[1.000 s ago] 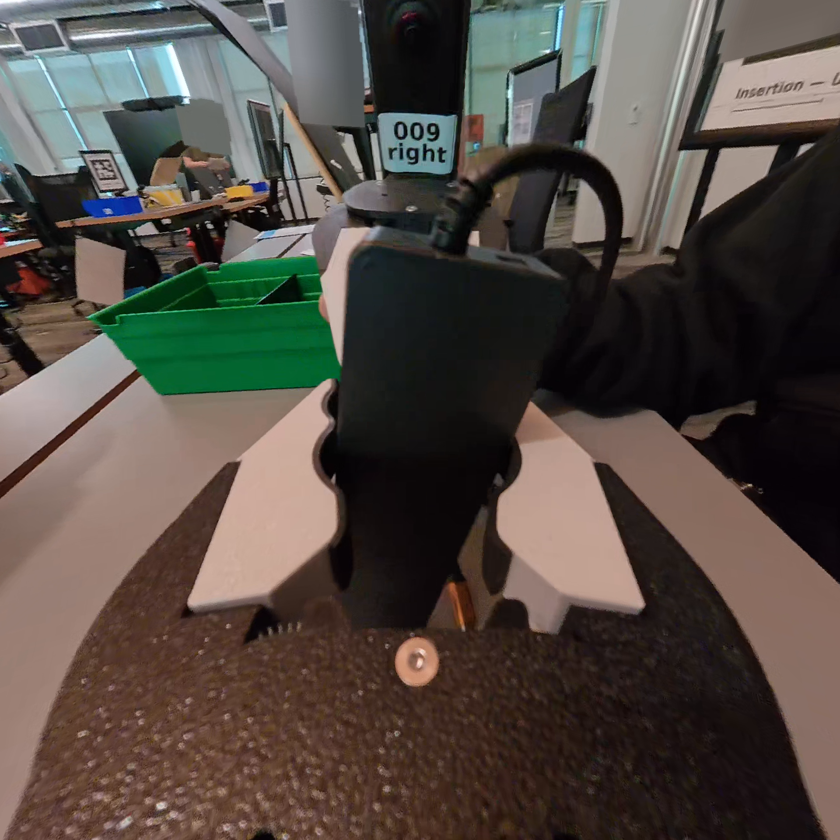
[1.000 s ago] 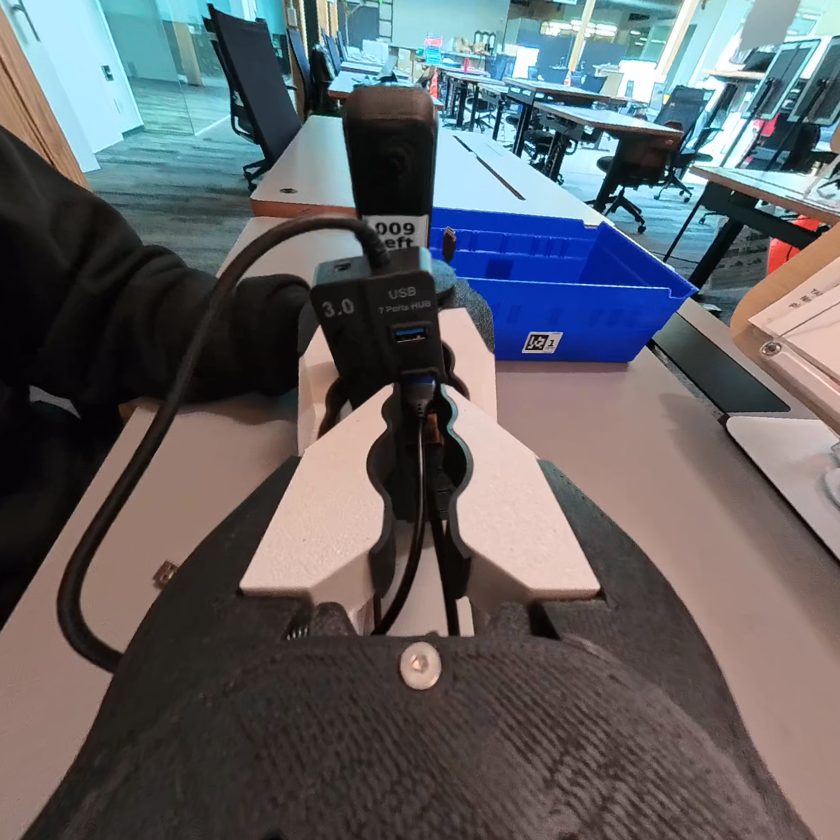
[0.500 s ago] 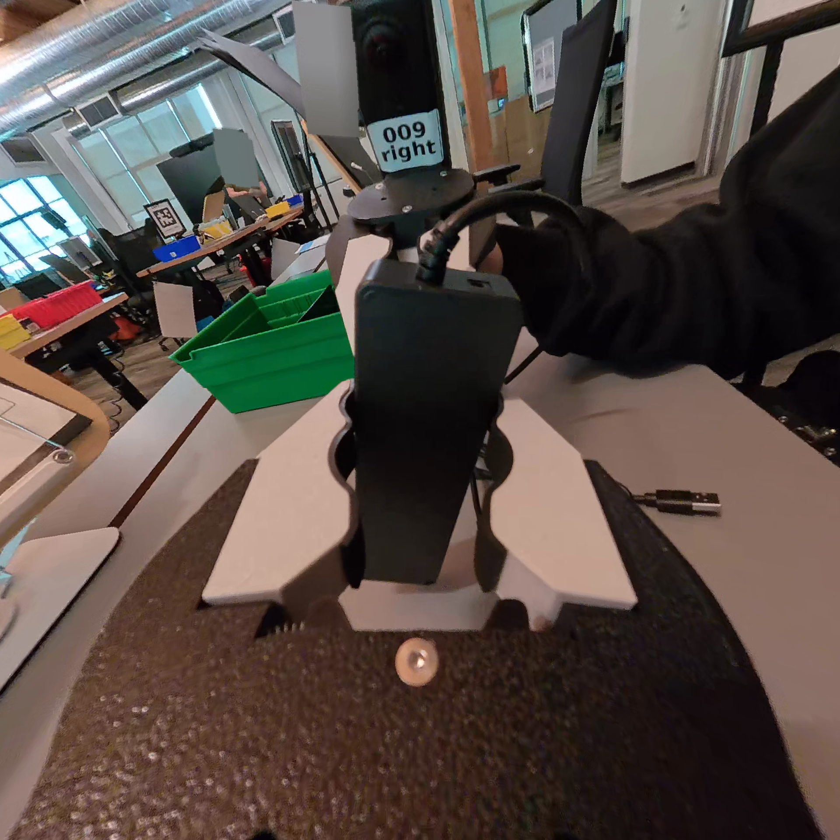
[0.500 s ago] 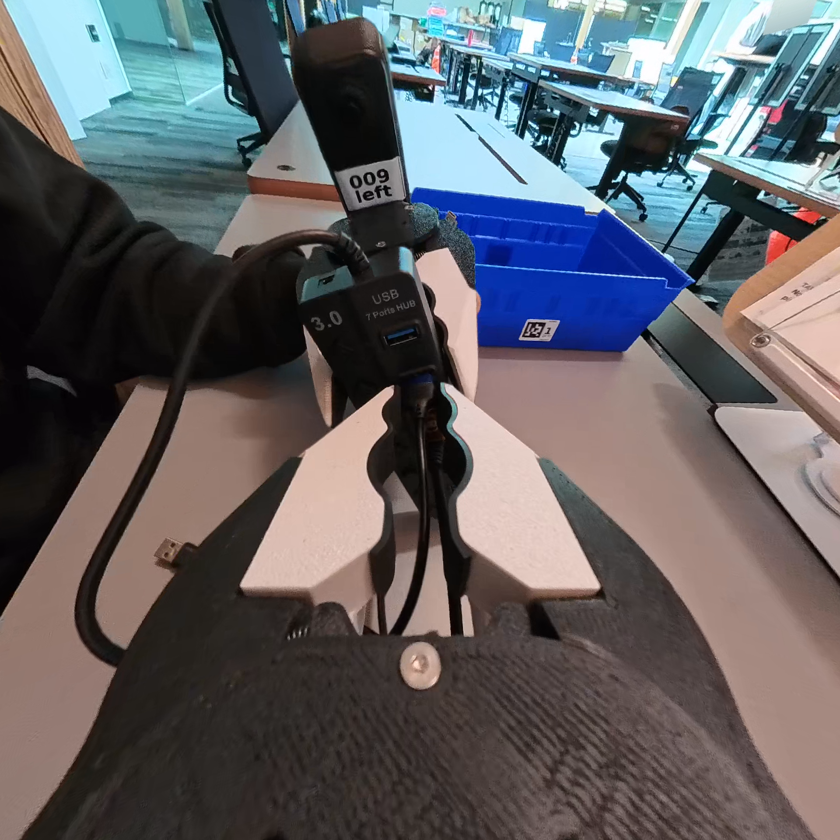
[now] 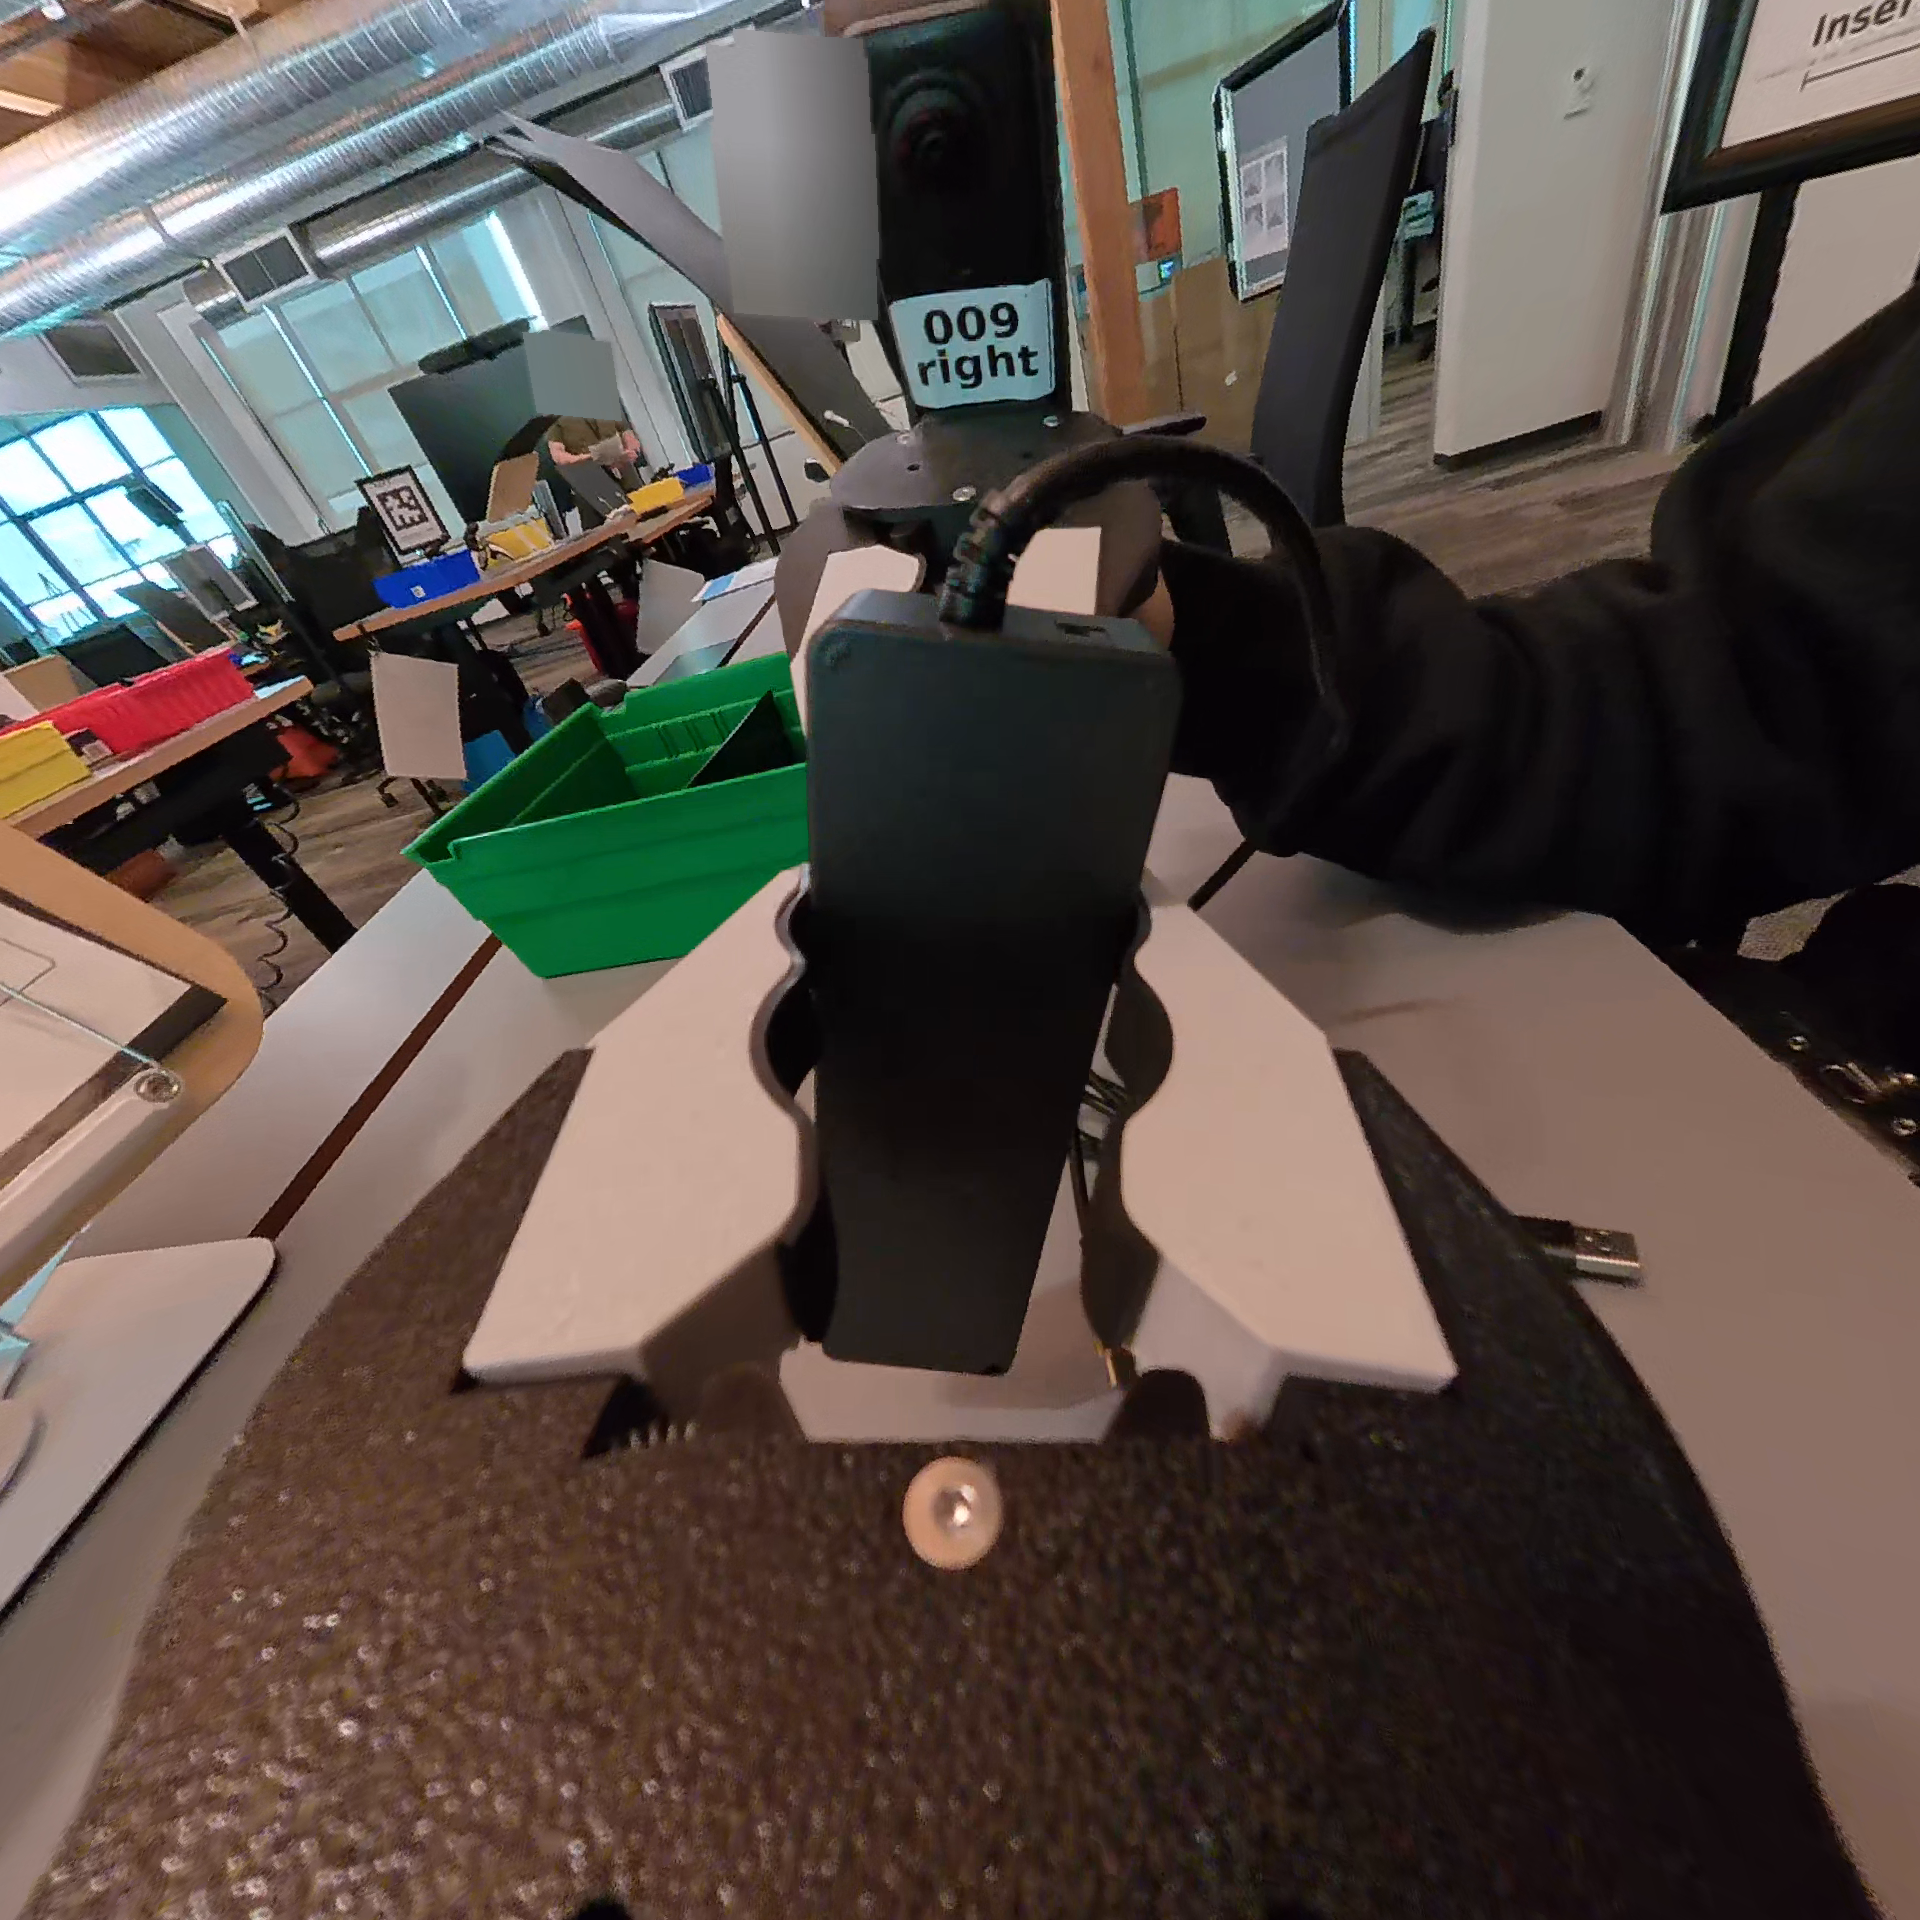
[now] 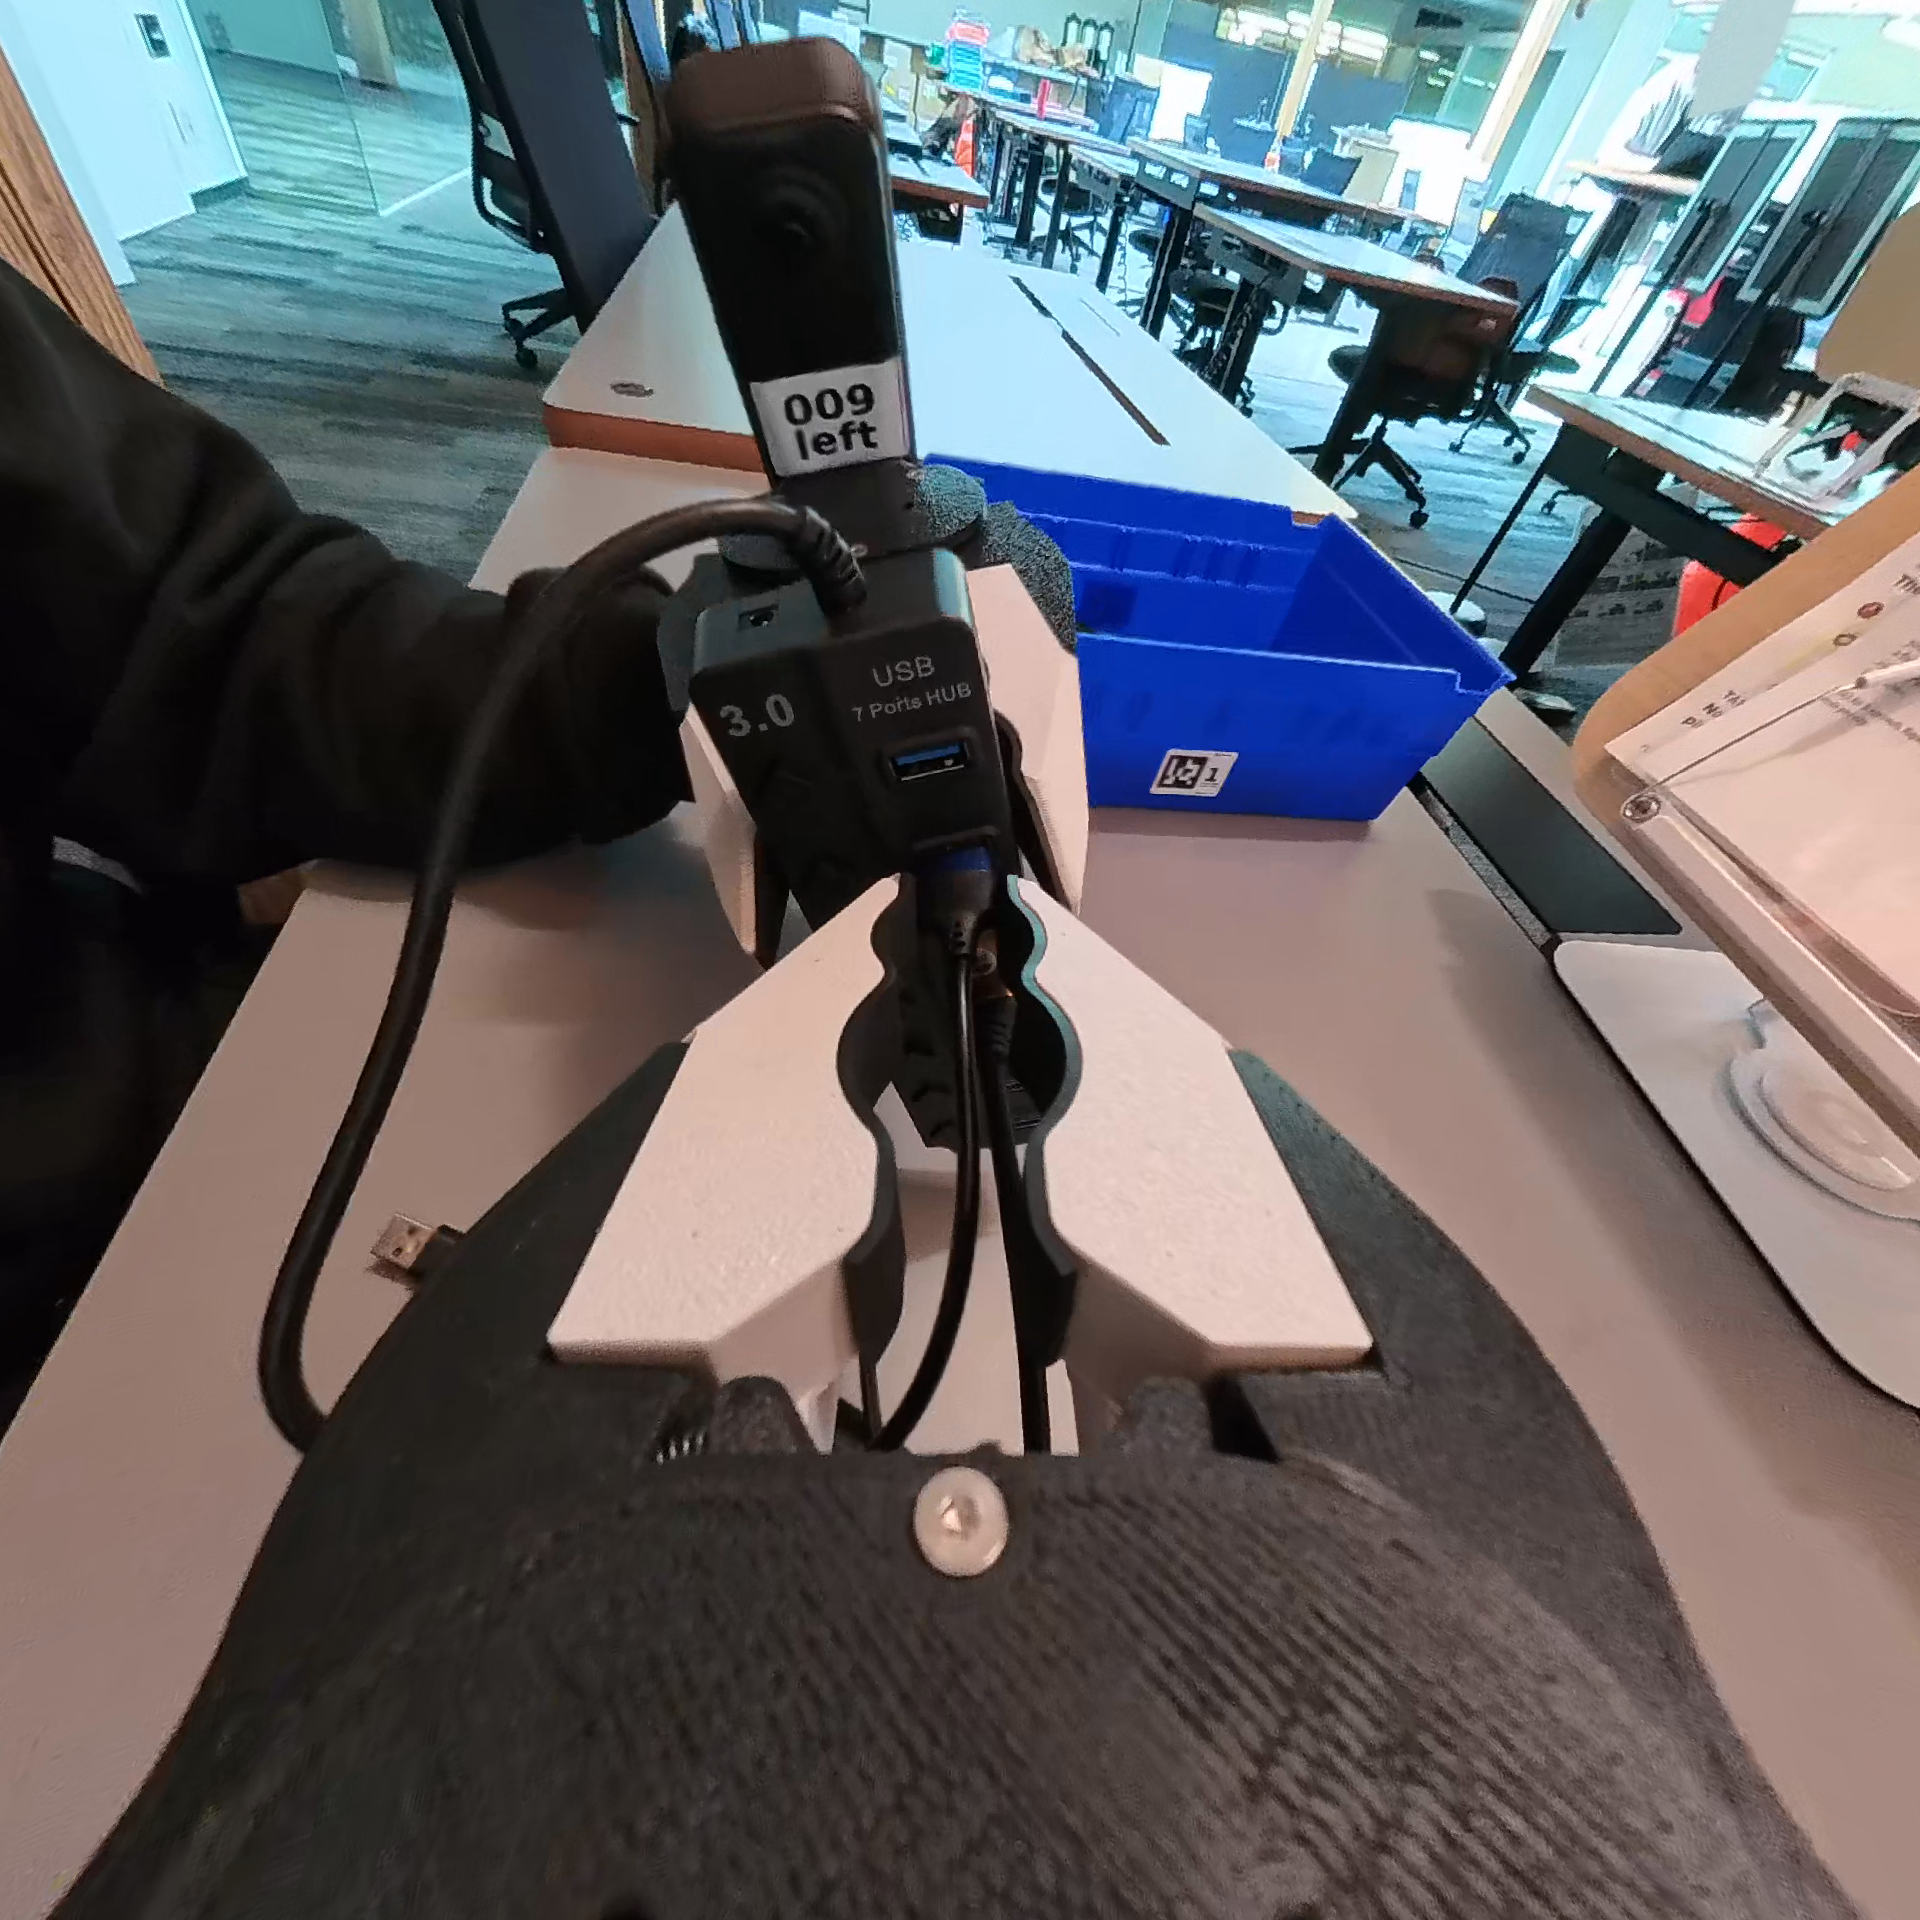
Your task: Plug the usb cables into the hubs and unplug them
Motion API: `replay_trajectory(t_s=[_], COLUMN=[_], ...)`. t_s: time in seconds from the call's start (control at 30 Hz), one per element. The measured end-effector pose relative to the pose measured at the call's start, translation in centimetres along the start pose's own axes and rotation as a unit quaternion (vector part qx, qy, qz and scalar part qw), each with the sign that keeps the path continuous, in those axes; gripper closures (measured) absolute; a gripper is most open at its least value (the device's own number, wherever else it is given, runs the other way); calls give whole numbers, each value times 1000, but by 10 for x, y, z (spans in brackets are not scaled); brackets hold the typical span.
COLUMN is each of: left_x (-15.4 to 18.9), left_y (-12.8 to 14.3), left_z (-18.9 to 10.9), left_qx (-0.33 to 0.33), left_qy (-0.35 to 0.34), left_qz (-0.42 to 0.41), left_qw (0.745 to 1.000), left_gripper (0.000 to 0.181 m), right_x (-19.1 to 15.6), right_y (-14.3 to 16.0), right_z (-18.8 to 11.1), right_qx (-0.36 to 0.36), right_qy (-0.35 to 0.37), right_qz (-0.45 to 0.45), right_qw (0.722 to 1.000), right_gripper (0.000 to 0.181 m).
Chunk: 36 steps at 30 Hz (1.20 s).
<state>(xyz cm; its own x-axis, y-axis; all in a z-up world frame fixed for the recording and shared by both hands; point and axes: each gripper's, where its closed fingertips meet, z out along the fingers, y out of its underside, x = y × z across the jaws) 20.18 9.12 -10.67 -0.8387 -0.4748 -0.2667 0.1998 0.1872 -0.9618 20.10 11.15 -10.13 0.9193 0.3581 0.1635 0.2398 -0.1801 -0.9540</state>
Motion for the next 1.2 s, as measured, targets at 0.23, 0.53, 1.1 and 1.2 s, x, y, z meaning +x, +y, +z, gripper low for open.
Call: replay_trajectory(t_s=[0.23,0.53,1.1,1.2], left_x=[0,-36,-26,-21], left_y=[-9,-20,-39,-35], left_z=[1,-46,-51,-42], left_qx=[2,56,115,106], left_qy=[-10,-91,-61,-47], left_qz=[11,-24,-33,-36], left_qw=[1000,994,991,993], left_gripper=[128,128,128,128], right_x=[-2,34,147,156], right_y=[-8,-33,42,99], right_z=[-5,-62,-271,-262], right_qx=[13,120,4,-125], right_qy=[3,100,543,511], right_qz=[-6,21,-56,7], right_qw=[1000,988,838,850], right_gripper=[168,169,168,168])
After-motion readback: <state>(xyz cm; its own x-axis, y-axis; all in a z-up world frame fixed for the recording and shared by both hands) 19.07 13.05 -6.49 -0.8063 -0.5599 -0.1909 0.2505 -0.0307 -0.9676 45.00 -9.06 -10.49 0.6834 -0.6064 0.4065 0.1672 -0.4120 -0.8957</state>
